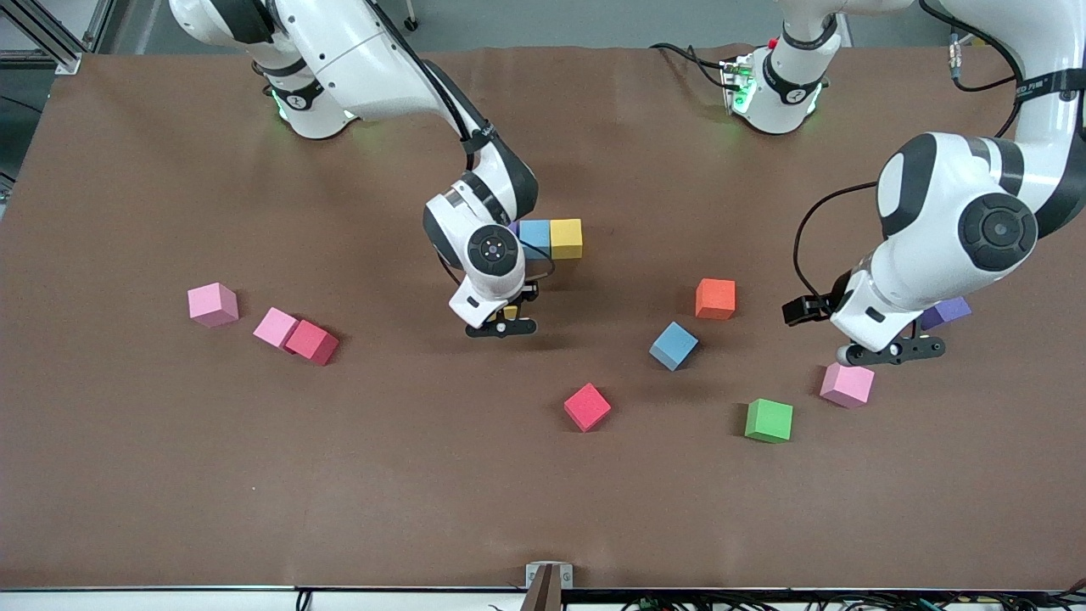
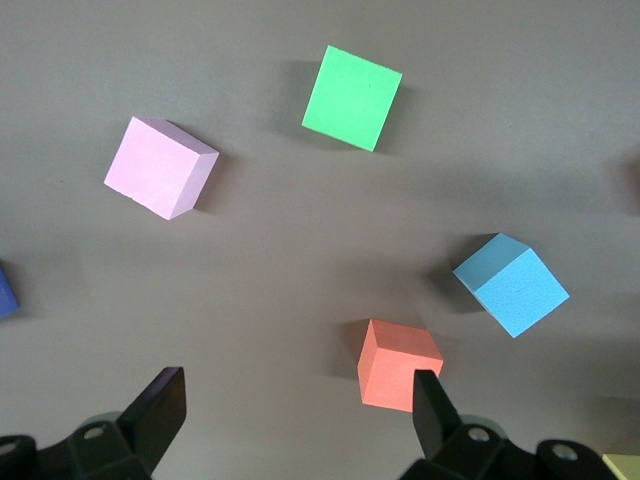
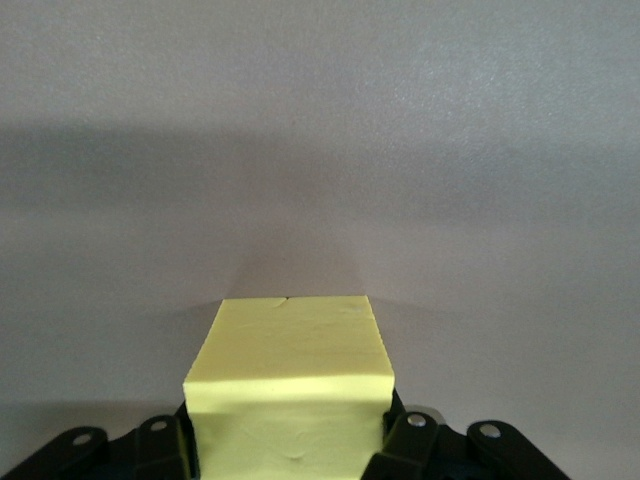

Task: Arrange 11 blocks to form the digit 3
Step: 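Set the yellow block below the blue block with the right gripper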

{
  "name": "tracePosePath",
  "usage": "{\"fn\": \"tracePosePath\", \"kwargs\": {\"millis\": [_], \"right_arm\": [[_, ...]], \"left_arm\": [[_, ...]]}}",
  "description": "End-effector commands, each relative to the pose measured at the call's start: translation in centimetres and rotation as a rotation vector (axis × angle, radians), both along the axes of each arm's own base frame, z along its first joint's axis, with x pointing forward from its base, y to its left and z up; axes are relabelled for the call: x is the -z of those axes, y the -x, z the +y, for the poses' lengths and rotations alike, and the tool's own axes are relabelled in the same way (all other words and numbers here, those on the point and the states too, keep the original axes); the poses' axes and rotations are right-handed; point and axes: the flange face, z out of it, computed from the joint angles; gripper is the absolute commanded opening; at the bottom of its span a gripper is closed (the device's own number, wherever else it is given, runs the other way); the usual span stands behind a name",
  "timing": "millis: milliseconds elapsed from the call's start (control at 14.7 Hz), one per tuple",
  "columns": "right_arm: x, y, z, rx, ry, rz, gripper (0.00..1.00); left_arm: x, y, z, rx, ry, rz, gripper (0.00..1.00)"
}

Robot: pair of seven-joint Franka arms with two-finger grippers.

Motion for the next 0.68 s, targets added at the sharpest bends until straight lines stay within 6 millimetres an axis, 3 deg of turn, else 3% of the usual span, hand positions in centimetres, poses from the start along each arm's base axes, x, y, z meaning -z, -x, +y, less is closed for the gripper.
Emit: {"fn": "tracePosePath", "kwargs": {"millis": [0,205,341,614], "right_arm": [[1.6,2.2,-0.1,-0.018,0.019,0.044,0.41],[1.2,1.7,-0.3,-0.01,0.014,0.036,0.96],[-0.4,0.5,-0.1,-0.005,-0.007,0.011,1.0],[-6.4,-3.0,1.3,0.005,-0.056,-0.052,1.0]], "left_arm": [[0.7,-0.1,-0.7,-0.008,0.015,0.007,1.0],[1.6,0.0,-1.0,-0.004,0.013,0.022,1.0],[2.5,0.0,-1.0,-0.004,0.011,0.037,1.0],[3.1,0.0,-1.0,-0.005,0.011,0.047,1.0]]}}
